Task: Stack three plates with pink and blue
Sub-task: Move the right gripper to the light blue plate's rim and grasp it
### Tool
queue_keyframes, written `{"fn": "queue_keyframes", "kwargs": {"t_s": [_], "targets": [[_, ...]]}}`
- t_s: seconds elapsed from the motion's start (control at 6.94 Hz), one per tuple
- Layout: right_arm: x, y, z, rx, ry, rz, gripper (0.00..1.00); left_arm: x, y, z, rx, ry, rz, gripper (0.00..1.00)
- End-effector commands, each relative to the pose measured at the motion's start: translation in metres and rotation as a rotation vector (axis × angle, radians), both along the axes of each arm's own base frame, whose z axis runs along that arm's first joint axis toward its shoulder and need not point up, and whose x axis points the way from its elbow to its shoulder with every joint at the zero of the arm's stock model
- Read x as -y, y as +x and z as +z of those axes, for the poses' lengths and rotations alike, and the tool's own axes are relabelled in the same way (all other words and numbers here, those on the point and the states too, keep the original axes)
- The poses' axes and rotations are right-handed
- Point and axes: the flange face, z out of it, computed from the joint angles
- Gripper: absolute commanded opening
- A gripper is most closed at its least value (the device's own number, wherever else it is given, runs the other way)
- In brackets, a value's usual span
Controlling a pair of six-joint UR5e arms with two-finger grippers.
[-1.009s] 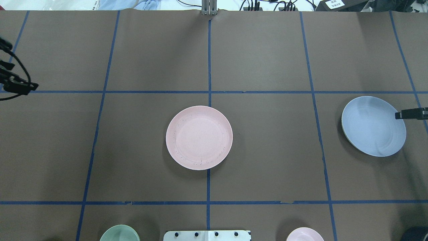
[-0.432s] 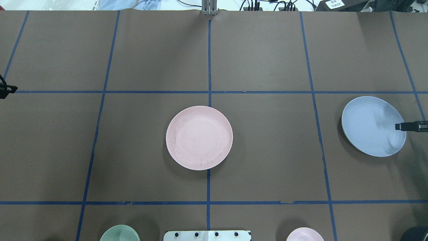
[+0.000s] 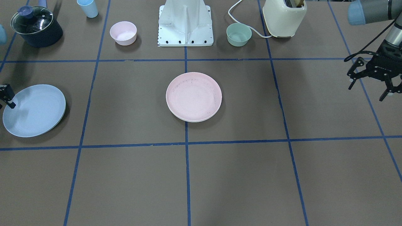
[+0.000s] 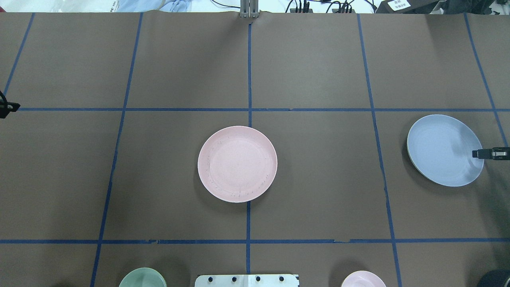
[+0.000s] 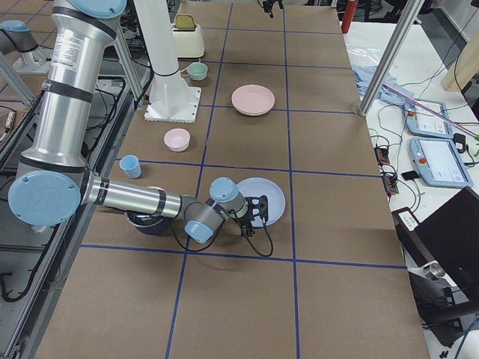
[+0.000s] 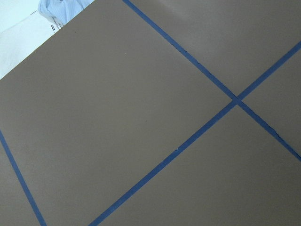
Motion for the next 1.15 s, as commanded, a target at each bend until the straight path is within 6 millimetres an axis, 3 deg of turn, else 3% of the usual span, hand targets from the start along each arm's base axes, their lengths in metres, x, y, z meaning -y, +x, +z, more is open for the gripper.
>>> {"fn": "queue_keyframes", "kwargs": {"t_s": [0.0, 0.29, 0.43, 0.58, 0.86, 1.01], "targets": [[0.004, -0.004, -0.005, 0.016, -0.005, 0.009, 0.00, 0.001, 0.001, 0.001, 0.001, 0.000, 0.000, 1.00], [0.009, -0.008, -0.032, 0.049, 0.027, -0.001, 0.00, 0.001, 0.001, 0.001, 0.001, -0.001, 0.000, 1.00], [0.014, -0.015, -0.063, 0.101, 0.056, -0.032, 0.00, 0.001, 0.001, 0.001, 0.001, -0.001, -0.001, 1.00], [0.038, -0.031, -0.101, 0.169, 0.092, -0.016, 0.00, 0.000, 0.000, 0.001, 0.001, -0.003, -0.002, 1.00], [0.100, -0.072, -0.208, 0.307, 0.196, 0.006, 0.00, 0.000, 0.000, 0.000, -0.002, -0.003, -0.002, 1.00], [0.122, -0.117, -0.278, 0.407, 0.172, 0.006, 0.00, -0.001, 0.000, 0.002, 0.000, -0.006, -0.002, 1.00]]}}
